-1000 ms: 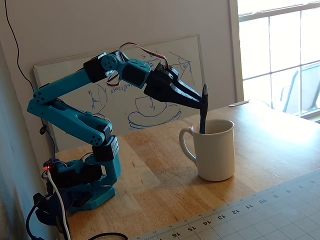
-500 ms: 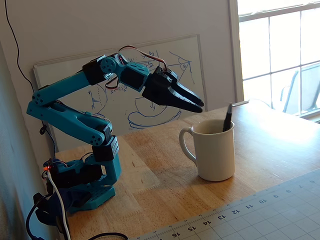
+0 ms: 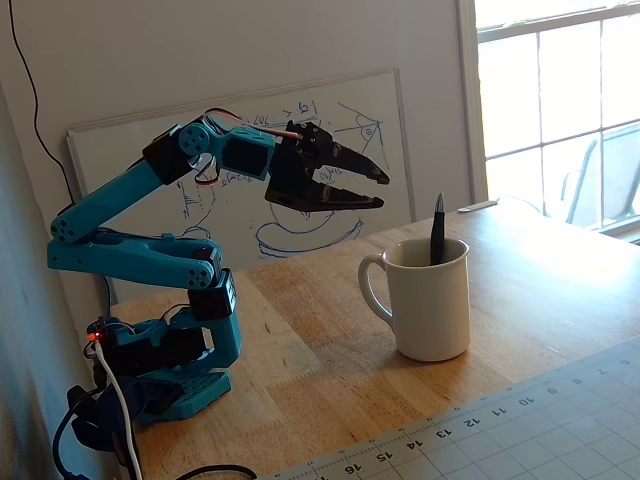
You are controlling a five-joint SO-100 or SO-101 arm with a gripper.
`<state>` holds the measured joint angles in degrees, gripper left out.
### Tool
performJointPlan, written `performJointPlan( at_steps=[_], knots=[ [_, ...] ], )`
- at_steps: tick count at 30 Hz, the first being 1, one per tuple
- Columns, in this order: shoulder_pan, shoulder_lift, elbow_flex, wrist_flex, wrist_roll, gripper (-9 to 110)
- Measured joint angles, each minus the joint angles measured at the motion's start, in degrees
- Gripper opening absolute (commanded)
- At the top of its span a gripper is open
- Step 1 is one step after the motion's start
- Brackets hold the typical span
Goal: Grasp a pen and put it in a mug.
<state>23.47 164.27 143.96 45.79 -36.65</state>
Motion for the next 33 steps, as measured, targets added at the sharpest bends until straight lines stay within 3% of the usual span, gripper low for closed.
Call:
performJointPlan(
  at_steps=[9,18,26,33],
  knots=[
    [-9.4,8.7,6.86,4.31,19.42,4],
    [-13.62,25.4,23.55,14.06,26.28,4],
    [-16.61,26.1,27.16,24.61,29.71,4],
    [-18.46,26.1,31.38,24.61,32.61,4]
  ],
)
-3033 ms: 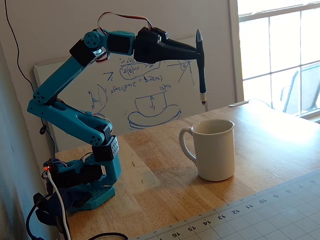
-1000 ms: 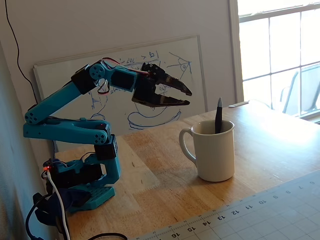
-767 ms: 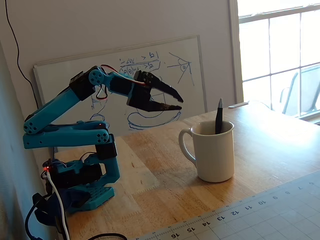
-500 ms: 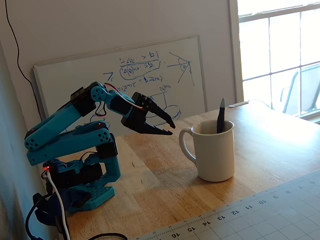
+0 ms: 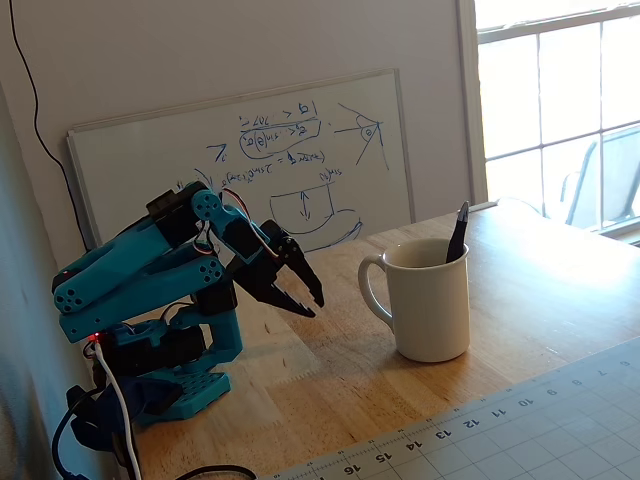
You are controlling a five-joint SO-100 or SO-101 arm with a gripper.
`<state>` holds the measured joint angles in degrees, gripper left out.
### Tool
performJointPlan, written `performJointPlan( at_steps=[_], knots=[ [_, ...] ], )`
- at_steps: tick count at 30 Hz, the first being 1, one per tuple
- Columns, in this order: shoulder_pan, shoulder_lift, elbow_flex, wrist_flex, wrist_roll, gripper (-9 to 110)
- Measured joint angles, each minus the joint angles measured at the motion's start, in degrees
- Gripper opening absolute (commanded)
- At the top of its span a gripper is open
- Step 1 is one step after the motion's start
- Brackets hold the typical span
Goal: Grasp a pen and put it in a mug.
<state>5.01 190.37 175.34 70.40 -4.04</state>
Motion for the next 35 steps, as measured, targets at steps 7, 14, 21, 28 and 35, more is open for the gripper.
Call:
performJointPlan(
  at_steps=[7,14,21,28,35],
  knots=[
    [0.0,0.0,5.19,-3.25,3.34,4],
    [0.0,0.0,5.19,-3.43,3.43,4],
    [0.0,0.0,5.19,-3.43,3.43,4],
    [0.0,0.0,5.19,-3.43,3.43,4],
    [0.0,0.0,5.19,-3.43,3.43,4]
  ],
)
